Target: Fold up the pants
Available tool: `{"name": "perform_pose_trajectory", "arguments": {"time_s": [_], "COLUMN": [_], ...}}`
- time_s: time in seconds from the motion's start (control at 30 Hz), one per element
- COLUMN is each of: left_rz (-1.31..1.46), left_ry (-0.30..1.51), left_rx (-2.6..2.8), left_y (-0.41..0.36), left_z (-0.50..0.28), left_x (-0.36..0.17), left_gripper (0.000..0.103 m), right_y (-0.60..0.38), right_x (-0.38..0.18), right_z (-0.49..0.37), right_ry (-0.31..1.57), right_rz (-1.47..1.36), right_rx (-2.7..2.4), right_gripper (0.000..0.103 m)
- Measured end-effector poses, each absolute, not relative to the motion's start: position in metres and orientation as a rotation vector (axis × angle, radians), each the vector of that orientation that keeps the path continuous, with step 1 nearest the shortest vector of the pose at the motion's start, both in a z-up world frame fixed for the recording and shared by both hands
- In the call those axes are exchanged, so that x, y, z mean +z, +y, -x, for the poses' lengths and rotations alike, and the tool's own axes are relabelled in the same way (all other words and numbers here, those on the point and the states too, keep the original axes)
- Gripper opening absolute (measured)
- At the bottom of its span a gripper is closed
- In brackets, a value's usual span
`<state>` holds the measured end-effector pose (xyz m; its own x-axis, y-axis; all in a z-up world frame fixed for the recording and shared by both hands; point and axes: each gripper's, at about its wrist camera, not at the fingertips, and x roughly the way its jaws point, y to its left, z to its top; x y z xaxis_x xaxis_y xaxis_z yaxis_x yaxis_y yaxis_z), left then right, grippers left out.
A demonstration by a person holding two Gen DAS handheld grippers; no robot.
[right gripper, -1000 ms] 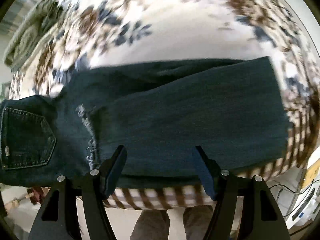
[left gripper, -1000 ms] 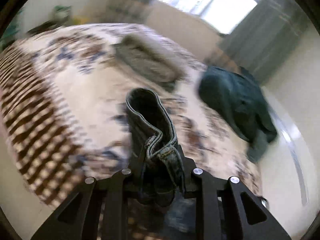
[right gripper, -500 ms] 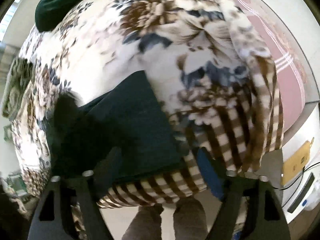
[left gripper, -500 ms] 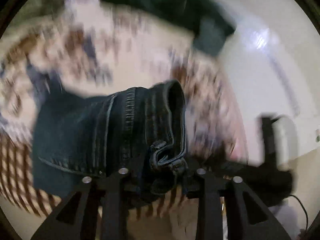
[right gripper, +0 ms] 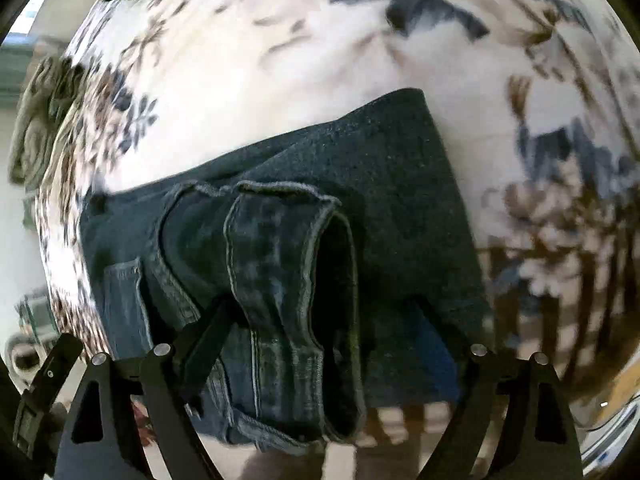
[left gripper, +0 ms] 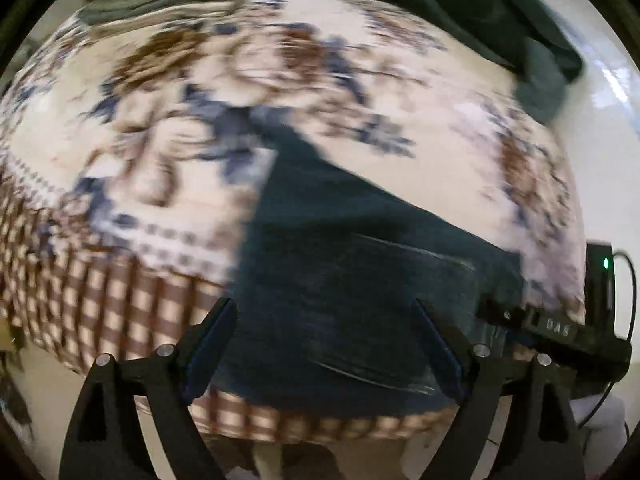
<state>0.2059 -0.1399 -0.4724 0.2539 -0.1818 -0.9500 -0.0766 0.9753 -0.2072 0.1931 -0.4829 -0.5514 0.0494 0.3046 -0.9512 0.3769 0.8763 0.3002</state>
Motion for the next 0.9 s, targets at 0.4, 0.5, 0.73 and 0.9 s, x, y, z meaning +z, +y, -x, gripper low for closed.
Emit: {"name": "perform_pose_trajectory", "arguments": {"time_s": [0.4,0.5,0.73,0.9], "left_rz": [0.228,0.272,0.351,0.44], "left_ry": [1.276,1.29,1.37,1.484], "left_rx": [0.01,-0.028,-0.13,-0.188], "left_y": [-0.101,-0.106,-0.144,-0.179], "left_z": [-0.232,-0.242,-0.277,-0.309], "left_x": [-0.471,-0.473,-0.499,-0.547], "left_gripper": [0.088,0.088,0.088,0.088], "right_y": [-0.487,-0.521,-0.596,-0.615], "right_x": [-0.47,-0.453,-0.484,-0.505], "right_z": [-0.186,-0.186,-0.183,-0.182], "right_ry": [1.364,1.339,1.452,1.478], "right_rz": [-0.494,-0.45,-0.449,-0.568], "right_rx": [-0.037,-0.087,-0.138,-0.164], "right_gripper": [0.013,0.013,0.028,0.056]}}
